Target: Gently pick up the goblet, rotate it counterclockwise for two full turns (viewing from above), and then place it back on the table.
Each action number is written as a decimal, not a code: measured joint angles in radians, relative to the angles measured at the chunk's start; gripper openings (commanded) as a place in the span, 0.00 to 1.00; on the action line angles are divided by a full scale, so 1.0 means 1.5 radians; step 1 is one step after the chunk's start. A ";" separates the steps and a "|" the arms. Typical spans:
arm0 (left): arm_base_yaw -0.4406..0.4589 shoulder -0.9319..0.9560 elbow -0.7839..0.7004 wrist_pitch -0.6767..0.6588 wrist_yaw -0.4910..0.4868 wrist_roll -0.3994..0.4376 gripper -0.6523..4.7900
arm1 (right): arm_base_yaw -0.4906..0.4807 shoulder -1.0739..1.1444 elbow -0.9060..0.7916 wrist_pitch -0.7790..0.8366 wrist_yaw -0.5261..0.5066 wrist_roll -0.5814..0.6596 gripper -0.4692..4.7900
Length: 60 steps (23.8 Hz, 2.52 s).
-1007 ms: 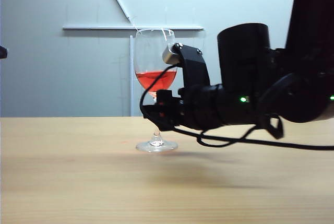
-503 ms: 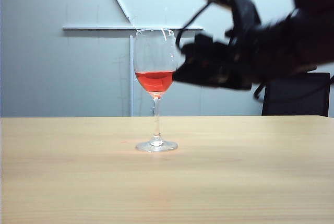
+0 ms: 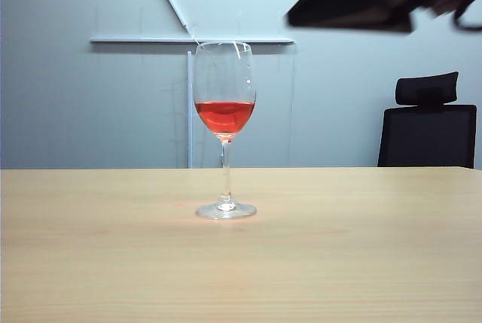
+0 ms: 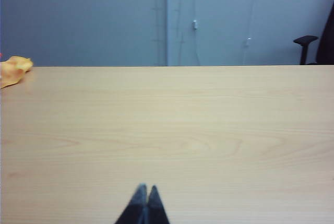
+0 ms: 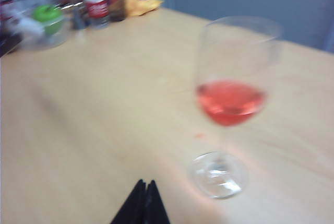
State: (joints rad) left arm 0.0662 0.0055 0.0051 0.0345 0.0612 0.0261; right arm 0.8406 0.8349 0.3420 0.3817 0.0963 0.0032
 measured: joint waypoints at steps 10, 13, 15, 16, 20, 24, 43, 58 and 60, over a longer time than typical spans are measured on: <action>-0.001 0.000 0.000 -0.001 0.002 0.000 0.11 | -0.001 -0.071 0.000 -0.025 0.061 0.001 0.07; -0.001 0.000 0.000 -0.001 0.002 0.000 0.11 | -0.001 -0.072 0.000 -0.025 0.057 0.001 0.07; -0.001 0.000 0.000 -0.001 0.002 0.000 0.11 | -0.001 -0.071 0.000 -0.025 0.058 0.001 0.07; -0.001 0.000 0.000 -0.001 0.002 0.000 0.11 | -0.001 -0.072 0.000 -0.025 0.058 0.001 0.07; -0.001 0.000 0.000 -0.001 0.002 0.000 0.11 | -0.001 -0.072 0.000 -0.025 0.058 0.001 0.07; -0.001 0.000 0.000 -0.001 0.002 0.000 0.11 | -0.001 -0.091 0.000 -0.027 0.058 -0.025 0.07; 0.000 -0.001 0.000 -0.004 0.003 0.000 0.11 | -0.564 -0.451 -0.093 -0.246 -0.169 -0.010 0.07; 0.000 -0.001 0.000 -0.005 0.003 0.000 0.11 | -0.573 -0.556 -0.225 -0.227 -0.107 -0.004 0.07; 0.000 -0.001 0.000 -0.006 0.003 0.000 0.11 | -0.568 -0.556 -0.225 -0.229 -0.096 -0.001 0.07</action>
State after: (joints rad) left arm 0.0666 0.0036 0.0051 0.0261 0.0650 0.0261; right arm -0.0109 0.0010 0.0048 0.0387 -0.0483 0.0021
